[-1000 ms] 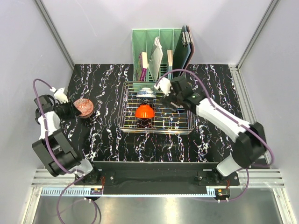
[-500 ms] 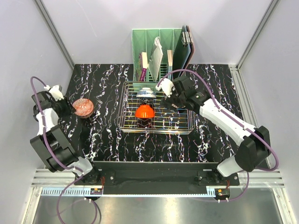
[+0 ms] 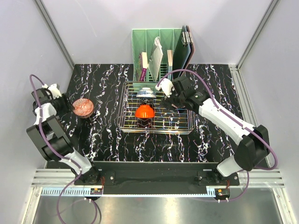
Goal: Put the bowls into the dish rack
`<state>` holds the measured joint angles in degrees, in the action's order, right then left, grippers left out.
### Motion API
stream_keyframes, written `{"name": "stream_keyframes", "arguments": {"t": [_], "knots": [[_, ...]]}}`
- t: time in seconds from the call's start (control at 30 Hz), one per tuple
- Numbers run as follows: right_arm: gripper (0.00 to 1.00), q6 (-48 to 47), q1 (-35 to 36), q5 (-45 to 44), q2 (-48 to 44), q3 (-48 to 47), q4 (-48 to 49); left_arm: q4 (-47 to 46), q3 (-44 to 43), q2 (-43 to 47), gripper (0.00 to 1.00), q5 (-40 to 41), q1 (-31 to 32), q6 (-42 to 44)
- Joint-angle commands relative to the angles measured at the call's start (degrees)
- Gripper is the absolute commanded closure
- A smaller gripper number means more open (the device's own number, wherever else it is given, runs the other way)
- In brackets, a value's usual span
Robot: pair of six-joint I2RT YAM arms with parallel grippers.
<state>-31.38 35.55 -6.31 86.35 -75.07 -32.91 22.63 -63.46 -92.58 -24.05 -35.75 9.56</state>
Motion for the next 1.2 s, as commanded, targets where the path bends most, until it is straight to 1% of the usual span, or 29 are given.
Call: {"name": "stream_keyframes", "arguments": {"t": [0.0, 0.23, 0.53, 0.77, 0.9, 1.0, 1.07, 1.17], "knots": [[0.0, 1.1, -0.3, 1.4, 0.4, -1.7, 0.0, -2.2, -3.7, -2.4, 0.44, 1.6, 0.1, -0.7], [0.0, 1.6, -0.2, 2.0, 1.2, -2.2, -0.1, -2.6, -4.8, -3.7, 0.47, 2.7, 2.0, -0.9], [0.0, 1.8, -0.2, 2.4, 1.3, -2.3, -0.1, -3.4, -5.2, -4.2, 0.48, 4.5, 5.1, -1.1], [0.0, 1.9, -0.2, 2.4, 1.0, -2.0, -0.3, -3.6, -5.4, -4.6, 0.51, 5.6, 6.4, -1.4], [0.0, 2.1, -0.2, 2.6, 1.3, -2.2, -0.3, -3.7, -5.3, -4.5, 0.57, 6.3, 7.0, -1.1], [0.0, 2.1, -0.2, 2.5, 1.4, -2.2, -0.3, -3.7, -5.2, -4.3, 0.65, 6.4, 7.2, -1.1], [0.0, 2.1, -0.2, 2.4, 1.3, -2.2, -0.3, -3.8, -5.0, -4.2, 0.68, 6.5, 7.3, -1.1], [0.0, 2.1, -0.2, 2.3, 1.3, -2.1, -0.3, -3.7, -4.7, -4.3, 0.76, 6.6, 7.4, -1.0]]}}
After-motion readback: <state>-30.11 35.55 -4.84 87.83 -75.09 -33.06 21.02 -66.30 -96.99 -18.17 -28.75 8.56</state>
